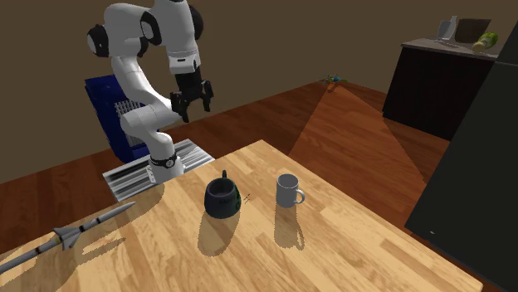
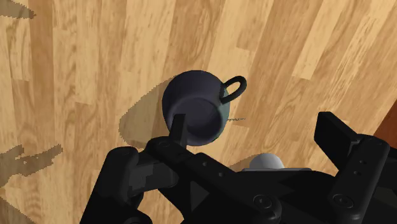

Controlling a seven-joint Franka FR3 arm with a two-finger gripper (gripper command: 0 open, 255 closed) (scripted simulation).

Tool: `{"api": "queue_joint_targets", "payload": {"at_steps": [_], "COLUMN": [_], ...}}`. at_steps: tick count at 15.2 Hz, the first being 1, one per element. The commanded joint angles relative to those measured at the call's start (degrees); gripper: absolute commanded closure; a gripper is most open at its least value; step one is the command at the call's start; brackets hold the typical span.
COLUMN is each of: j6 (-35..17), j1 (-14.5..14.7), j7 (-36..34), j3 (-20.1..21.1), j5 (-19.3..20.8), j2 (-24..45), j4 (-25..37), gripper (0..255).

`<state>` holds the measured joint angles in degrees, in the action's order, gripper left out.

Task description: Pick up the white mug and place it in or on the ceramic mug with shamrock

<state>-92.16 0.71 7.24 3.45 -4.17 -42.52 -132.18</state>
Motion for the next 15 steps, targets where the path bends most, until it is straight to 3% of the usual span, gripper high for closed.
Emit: {"api": "queue_joint_targets", "payload": {"at_steps": [1, 8, 15], "j6": [0.0, -10.56, -19.61], "j1": [0.0, 0.66, 0.82], "j7": [0.0, -6.2, -12.91], "j3": [0.0, 5.67, 10.86], "j5": [0.0, -1.92, -1.18], "j2": [0.0, 10.81, 24.13], "j4": [0.0, 0.57, 5.01], "gripper": [0, 0, 0]}}
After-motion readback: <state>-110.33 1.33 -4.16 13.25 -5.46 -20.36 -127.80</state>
